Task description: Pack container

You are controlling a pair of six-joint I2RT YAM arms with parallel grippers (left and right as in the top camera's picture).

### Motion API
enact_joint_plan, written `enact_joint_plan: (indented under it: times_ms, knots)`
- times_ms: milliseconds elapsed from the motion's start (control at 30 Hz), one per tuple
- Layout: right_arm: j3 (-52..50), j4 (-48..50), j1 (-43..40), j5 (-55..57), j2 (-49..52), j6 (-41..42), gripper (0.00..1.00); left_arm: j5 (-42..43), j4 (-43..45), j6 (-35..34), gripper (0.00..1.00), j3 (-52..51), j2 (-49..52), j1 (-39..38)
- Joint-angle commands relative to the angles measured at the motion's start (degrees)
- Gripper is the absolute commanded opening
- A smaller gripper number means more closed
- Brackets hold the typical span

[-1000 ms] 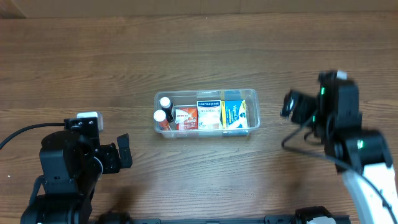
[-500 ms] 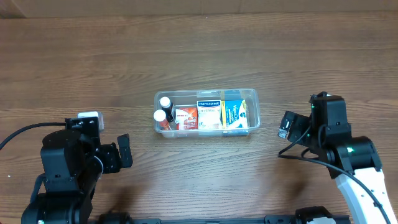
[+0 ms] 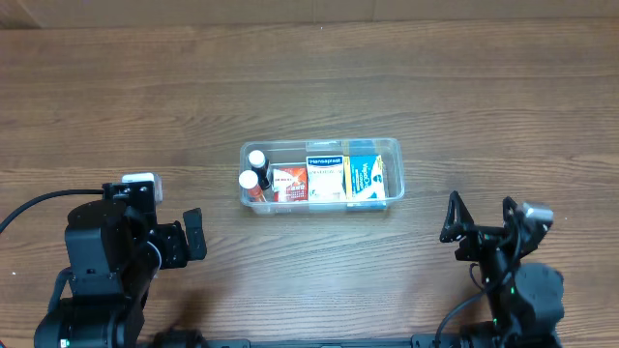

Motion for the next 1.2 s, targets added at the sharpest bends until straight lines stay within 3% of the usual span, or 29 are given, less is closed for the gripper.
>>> enact_joint_plan:
  times_ms: [0,200,333,1000,1100,1167]
  knots:
    - [-7.06,5.97,-0.17,0.42,-9.16,-1.11,1.0,-0.26,0.22,-0.61,1.0,0.02,-0.26,0.09]
    - [-20.26,29.0,-1.51,0.35,-10.69,-4.87,1.0,-0.26,0.22,-0.61,1.0,0.02,-0.26,0.09]
    - [-20.24,22.05,-1.79,-3.06,-10.69,-8.74,1.0,-0.26,0.22,-0.61,1.0,0.02,-0.26,0.09]
    - [-20.24,22.14,-1.73,-3.15,-10.69,-8.52,1.0,-0.48,-0.02,-0.59,1.0,0.02,-1.57,0.09]
    - [-20.24,22.14,-1.73,-3.15,-10.69,-8.52,1.0,-0.44,-0.66,-0.37,1.0,-3.15,-7.65,0.13]
    - [-20.24,22.14,-1.73,-3.15,-10.69,-8.52,1.0,-0.39,3.39,-0.42,1.0,-12.31,-16.24,0.13]
